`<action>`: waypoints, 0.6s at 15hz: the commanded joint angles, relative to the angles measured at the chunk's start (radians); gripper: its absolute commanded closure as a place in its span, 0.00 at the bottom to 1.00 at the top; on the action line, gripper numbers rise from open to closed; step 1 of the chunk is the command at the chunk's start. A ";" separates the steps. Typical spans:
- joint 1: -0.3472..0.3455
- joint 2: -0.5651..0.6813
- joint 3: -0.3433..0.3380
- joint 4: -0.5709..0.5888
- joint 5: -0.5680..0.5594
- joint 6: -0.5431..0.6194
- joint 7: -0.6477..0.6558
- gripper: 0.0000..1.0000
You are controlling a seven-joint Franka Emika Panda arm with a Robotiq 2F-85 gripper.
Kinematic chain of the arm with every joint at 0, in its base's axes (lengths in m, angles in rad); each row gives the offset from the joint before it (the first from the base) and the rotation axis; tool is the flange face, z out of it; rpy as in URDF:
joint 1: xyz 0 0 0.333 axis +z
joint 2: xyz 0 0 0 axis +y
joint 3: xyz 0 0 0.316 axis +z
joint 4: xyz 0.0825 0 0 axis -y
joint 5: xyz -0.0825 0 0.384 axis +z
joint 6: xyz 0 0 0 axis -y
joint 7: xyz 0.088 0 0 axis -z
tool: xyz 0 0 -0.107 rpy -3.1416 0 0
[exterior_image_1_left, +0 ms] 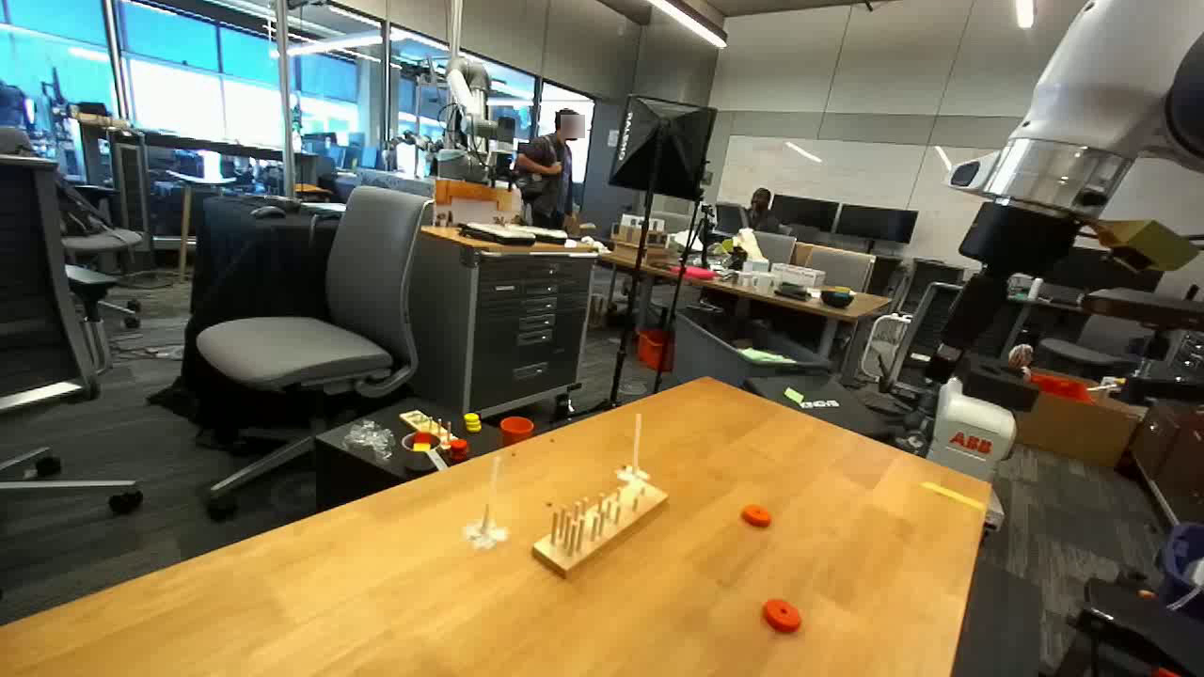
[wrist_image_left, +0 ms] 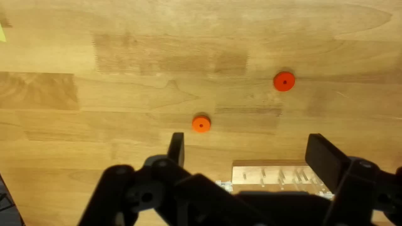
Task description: Put the orange ring on the right on the rack
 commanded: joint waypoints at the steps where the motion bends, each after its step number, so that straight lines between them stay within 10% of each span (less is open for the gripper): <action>1: -0.001 0.000 0.001 0.002 0.000 -0.003 0.000 0.00; 9: -0.013 0.085 0.002 0.031 0.001 -0.001 0.044 0.00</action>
